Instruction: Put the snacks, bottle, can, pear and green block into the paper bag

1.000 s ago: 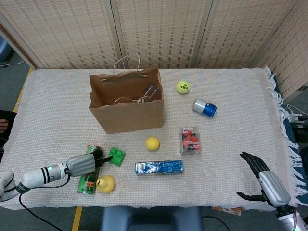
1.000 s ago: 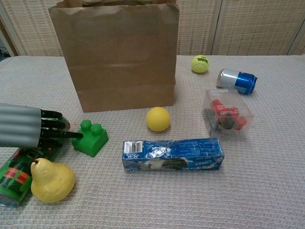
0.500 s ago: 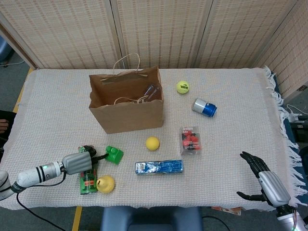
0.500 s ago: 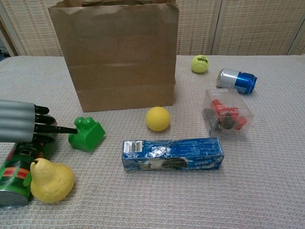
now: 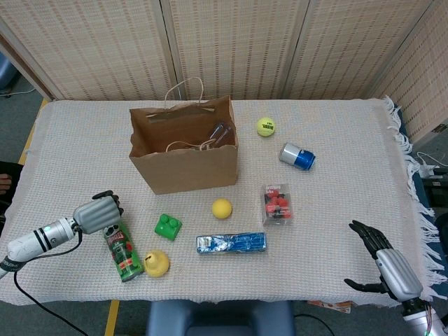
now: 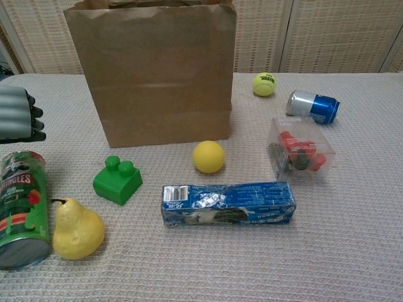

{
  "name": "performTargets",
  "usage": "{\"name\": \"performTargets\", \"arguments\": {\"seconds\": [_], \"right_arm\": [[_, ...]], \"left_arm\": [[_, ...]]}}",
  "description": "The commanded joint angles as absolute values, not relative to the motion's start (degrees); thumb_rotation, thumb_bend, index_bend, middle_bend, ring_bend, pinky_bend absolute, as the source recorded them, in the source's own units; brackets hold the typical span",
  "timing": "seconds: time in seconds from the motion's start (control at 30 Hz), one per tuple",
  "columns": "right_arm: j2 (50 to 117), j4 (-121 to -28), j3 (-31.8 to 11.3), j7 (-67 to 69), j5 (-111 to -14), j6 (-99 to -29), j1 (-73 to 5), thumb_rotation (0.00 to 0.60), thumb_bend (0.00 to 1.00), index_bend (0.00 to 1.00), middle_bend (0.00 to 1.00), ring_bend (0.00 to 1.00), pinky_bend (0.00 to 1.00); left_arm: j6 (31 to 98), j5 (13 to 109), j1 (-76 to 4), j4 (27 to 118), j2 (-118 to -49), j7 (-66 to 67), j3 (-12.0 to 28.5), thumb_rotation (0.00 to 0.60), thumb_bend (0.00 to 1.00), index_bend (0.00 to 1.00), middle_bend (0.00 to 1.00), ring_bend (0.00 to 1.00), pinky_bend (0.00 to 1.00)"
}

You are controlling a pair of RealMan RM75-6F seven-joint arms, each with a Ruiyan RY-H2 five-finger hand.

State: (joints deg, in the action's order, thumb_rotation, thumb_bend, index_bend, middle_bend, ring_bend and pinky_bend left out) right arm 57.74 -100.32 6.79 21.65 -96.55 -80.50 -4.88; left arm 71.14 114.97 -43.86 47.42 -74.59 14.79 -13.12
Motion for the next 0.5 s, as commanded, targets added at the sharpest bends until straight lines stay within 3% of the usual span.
{"name": "performTargets", "arguments": {"seconds": [0.03, 0.23, 0.3, 0.37, 0.43, 0.5], "right_arm": [[57.8, -100.3, 6.8, 21.6, -96.6, -80.6, -4.8, 0.6, 0.0, 0.0, 0.0, 0.0, 0.0], [57.7, -100.2, 6.9, 21.7, -96.8, -80.7, -4.8, 0.6, 0.0, 0.0, 0.0, 0.0, 0.0], [57.7, -100.2, 6.9, 21.7, -96.8, -80.7, -4.8, 0.6, 0.0, 0.0, 0.0, 0.0, 0.0], [57.7, -100.2, 6.9, 21.7, -96.8, -80.6, -4.8, 0.6, 0.0, 0.0, 0.0, 0.0, 0.0], [57.7, -100.2, 6.9, 21.6, -96.9, -80.7, -4.8, 0.6, 0.0, 0.0, 0.0, 0.0, 0.0], [57.7, -100.2, 6.9, 21.6, -96.9, -80.7, -4.8, 0.6, 0.0, 0.0, 0.0, 0.0, 0.0]], "left_arm": [[71.5, 113.2, -43.3, 48.5, -73.5, 14.2, -12.0, 0.6, 0.66, 0.69, 0.65, 0.59, 0.74], [72.4, 113.9, -42.8, 49.6, -72.5, 14.5, -12.8, 0.6, 0.62, 0.66, 0.62, 0.57, 0.71], [71.6, 114.0, -42.7, 50.1, -72.1, 15.7, -13.1, 0.6, 0.52, 0.53, 0.51, 0.48, 0.65], [70.4, 113.9, -42.6, 51.6, -71.5, 16.4, -13.5, 0.6, 0.4, 0.26, 0.25, 0.26, 0.46], [69.6, 114.0, -42.7, 53.4, -70.8, 16.8, -13.9, 0.6, 0.36, 0.07, 0.06, 0.08, 0.28], [69.3, 114.9, -43.0, 54.6, -70.3, 17.7, -14.4, 0.6, 0.35, 0.01, 0.0, 0.01, 0.21]]}}
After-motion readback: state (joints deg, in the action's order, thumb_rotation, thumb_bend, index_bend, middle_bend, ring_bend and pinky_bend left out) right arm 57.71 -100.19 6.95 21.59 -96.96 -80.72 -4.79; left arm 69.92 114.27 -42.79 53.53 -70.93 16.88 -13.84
